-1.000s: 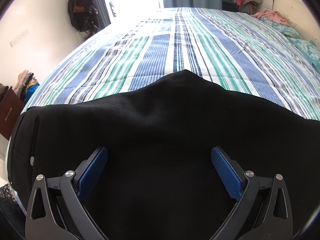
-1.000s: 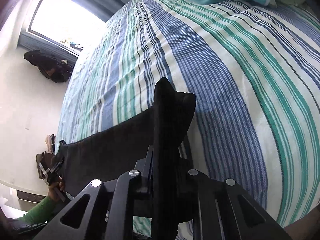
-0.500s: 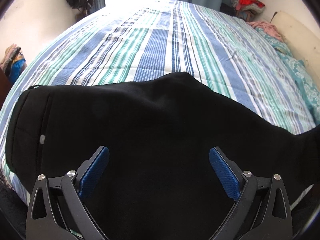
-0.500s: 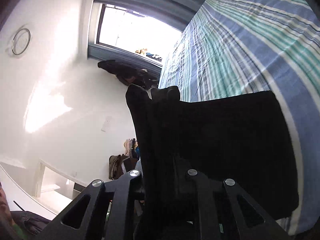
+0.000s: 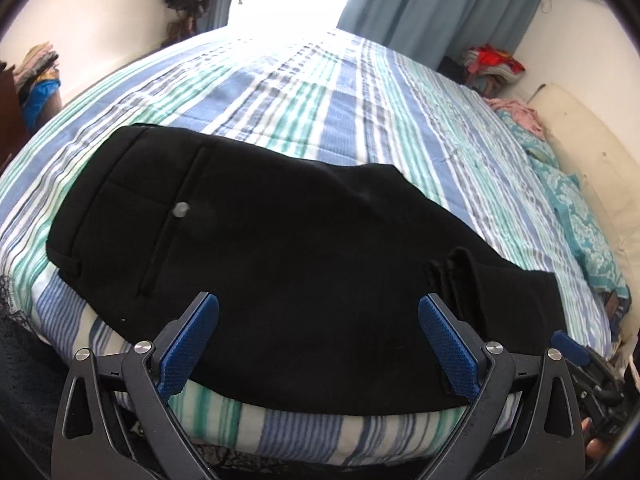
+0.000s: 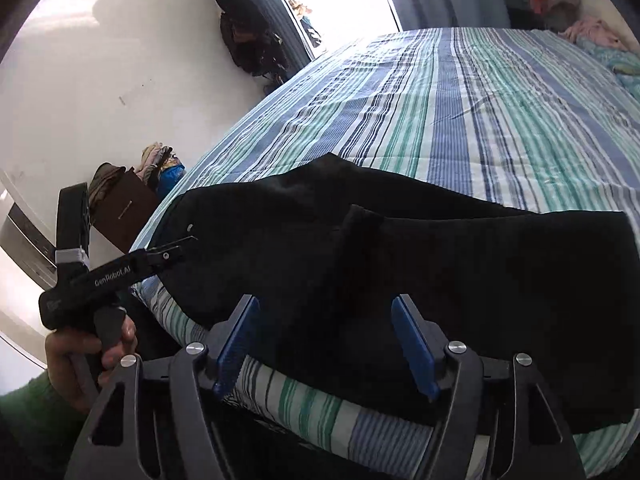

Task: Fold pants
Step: 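Grasp the trouser edge with the right gripper and fold it toward the left gripper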

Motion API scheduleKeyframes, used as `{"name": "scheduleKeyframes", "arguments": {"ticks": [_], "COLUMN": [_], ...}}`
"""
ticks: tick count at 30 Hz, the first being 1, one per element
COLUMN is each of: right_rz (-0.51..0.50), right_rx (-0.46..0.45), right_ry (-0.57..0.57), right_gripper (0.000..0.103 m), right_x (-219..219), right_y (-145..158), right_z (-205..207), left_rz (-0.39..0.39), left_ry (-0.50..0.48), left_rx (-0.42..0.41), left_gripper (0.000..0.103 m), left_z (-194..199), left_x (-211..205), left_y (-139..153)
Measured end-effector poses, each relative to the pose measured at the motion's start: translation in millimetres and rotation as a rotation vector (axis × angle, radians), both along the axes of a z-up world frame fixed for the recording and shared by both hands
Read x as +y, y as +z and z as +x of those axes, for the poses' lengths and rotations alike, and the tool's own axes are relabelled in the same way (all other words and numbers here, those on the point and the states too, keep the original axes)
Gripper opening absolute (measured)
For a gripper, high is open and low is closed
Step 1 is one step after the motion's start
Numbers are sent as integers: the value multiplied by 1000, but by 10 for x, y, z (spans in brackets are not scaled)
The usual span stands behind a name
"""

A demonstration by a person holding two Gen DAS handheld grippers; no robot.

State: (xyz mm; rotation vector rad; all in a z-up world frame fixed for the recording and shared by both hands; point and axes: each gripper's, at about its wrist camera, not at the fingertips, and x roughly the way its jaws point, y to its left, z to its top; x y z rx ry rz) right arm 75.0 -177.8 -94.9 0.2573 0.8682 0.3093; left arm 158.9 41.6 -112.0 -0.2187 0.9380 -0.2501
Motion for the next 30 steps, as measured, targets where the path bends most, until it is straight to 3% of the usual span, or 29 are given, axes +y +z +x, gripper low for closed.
{"name": "scheduleKeyframes", "arguments": {"ticks": [1, 3, 5, 6, 10, 13, 14, 20, 22, 24, 27, 29, 30], "right_rz": [-36, -103, -130, -124, -27, -45, -41, -50, -39, -7, 18, 24, 28], "right_rx": [-33, -88, -97, -90, -138, -133, -127, -199, -187, -140, -92, -94, -101], "right_ry": [-21, -84, -145, -182, -309, -304, -296, -315, -319, -322, -334, -347, -354], "right_gripper": [86, 92, 92, 92, 92, 92, 92, 92, 92, 92, 92, 92, 92], "right_x": [-109, -332, -574, -689, -1021, -1041, -1033, -1041, -1075, -1117, -1167, -1202, -1223], "right_y": [50, 120, 136, 145, 243, 228, 213, 304, 274, 174, 75, 71, 81], "right_z": [-185, -577, -805, -883, -964, -896, -878, -951, -934, -850, -757, -776, -796], "left_rz": [-18, -44, -37, -20, 90, 145, 148, 126, 172, 204, 200, 140, 110], "left_ry": [-57, -181, -294, -331, -357, -363, -346, -327, -316, -323, -293, -252, -223], "left_rx": [-5, -18, -7, 8, 51, 109, 110, 13, 57, 115, 85, 48, 22], "left_gripper": [99, 93, 76, 73, 57, 4, 3, 4, 6, 15, 40, 75, 79], "left_z": [-38, -125, -170, -165, -65, 10, -19, -292, -246, -179, -195, -208, -213], "left_x": [-137, -466, -812, -973, -1344, -1475, -1458, -1214, -1177, -1206, -1191, -1068, -985], "left_y": [34, 100, 121, 96, -72, -225, -219, 177, -12, -264, -168, -15, 49]}}
